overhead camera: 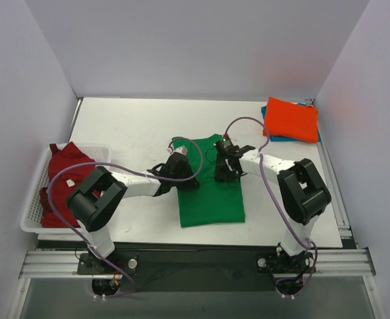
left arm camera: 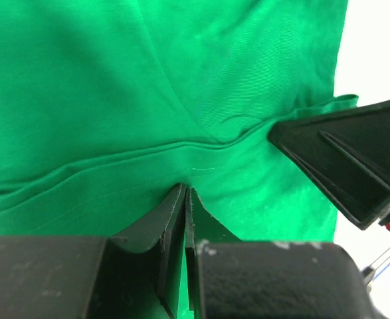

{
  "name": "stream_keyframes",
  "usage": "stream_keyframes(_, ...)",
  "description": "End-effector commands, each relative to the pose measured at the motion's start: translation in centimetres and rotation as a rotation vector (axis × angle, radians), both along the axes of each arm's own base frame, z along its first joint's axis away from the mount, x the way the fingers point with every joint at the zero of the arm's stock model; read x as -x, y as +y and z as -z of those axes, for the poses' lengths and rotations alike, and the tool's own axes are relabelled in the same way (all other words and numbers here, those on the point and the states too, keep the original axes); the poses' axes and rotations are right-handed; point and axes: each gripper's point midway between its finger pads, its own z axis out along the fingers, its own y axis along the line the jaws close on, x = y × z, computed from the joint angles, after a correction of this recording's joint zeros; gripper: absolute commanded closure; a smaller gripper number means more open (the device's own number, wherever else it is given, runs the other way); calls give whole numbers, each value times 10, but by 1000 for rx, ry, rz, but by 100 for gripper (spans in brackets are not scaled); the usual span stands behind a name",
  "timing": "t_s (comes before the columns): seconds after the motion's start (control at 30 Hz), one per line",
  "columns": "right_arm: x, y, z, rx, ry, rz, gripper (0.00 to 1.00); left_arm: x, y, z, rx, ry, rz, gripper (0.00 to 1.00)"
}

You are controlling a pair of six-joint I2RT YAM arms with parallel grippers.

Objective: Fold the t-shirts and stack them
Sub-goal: Fold the folded rectangular tshirt in 1/3 of the way

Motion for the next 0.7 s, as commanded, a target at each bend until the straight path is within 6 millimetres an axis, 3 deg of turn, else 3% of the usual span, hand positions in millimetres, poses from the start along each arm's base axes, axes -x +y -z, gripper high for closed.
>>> stream_keyframes(0.0,39,-18,7,83,58,31,74,27,33,16,-91,33,-32,86)
stream_keyframes(0.27,36,-2,-39,6,-73,13,73,29,32,-10,-83,-9,2,86)
stream_keyframes(0.43,29,31,-69,-11,-168,-62,71,25,30,-32,-60,-48,-2,85)
stream_keyframes(0.5,29,43,-68,-9,-162,-82,71,21,32,-39,-53,-68,-16,85)
stream_keyframes(0.67,22,66,-42,12,-116,-105,72,20,51,-48,-65,-65,-49,85)
